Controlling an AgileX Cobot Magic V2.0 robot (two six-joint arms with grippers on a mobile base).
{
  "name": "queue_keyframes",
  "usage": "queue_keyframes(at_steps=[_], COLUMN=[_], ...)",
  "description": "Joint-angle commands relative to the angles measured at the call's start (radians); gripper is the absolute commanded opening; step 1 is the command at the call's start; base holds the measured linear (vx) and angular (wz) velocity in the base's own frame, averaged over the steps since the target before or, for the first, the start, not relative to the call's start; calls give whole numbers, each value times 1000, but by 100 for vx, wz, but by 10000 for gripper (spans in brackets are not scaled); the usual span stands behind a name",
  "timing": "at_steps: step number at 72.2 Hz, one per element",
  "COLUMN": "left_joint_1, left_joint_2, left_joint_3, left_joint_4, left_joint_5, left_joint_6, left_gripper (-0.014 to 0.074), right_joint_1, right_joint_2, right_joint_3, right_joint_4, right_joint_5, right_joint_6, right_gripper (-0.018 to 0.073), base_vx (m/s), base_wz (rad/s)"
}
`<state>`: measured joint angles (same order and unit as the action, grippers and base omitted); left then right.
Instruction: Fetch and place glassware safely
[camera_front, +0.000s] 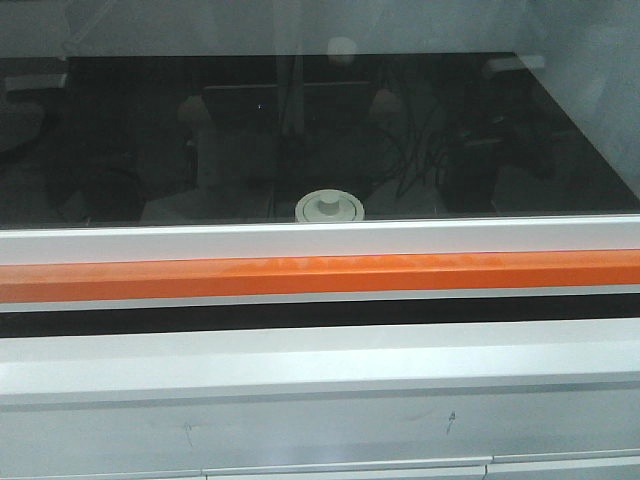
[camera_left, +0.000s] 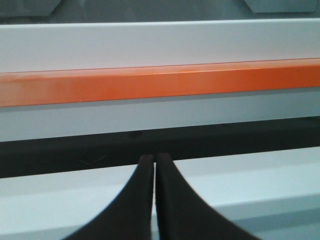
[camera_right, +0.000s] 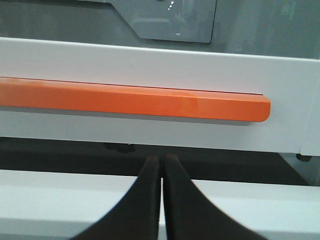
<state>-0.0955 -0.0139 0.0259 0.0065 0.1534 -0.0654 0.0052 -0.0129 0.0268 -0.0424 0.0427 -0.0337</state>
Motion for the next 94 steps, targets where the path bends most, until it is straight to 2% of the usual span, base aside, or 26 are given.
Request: queue_keyframes(at_steps=[1,16,26,32,34,38,43,55,71,80,94], left_joint_1=[2,2,2,2,2,2,2,1,1,-1,-1], left_joint_2=[-10,-10,-10,-10,-10,-10,-10,62,277,352,355], left_joint_3=[30,30,30,30,29,20,-14,-164,-321,-330,-330], left_joint_4=[-6,-6,-6,-6,-6,-6,-6,-6,-6,-6,-6], left_joint_5=[-79,-80,-98,-141,-199,-278,-318,-310,-252,-262,-288], left_joint_6=[-6,-6,-8,-8,-8,-8,-8,12,22,21,21], left_gripper=[-7,-7,-7,-7,-7,-7,-7,-7,-7,-7,-7], right_joint_1=[0,0,0,0,0,0,0,0,0,0,0], right_joint_2=[-8,-8,-8,-8,-8,-8,-8,53,282,383,422], right_joint_3=[19,19,17,16,13,-2,-40,-150,-319,-389,-387], right_joint_4=[-4,-4,56,71,72,79,88,87,87,94,92], right_joint_5=[-78,-86,-107,-145,-150,-143,-109,-8,-6,-11,-37], right_joint_6=[-5,-1,57,58,58,58,58,34,-6,-1,-1], right_gripper=[-8,-8,-8,-8,-8,-8,-8,-8,-8,-8,-8], base_vx=[0,0,0,0,0,0,0,0,0,0,0], base_wz=[0,0,0,0,0,0,0,0,0,0,0])
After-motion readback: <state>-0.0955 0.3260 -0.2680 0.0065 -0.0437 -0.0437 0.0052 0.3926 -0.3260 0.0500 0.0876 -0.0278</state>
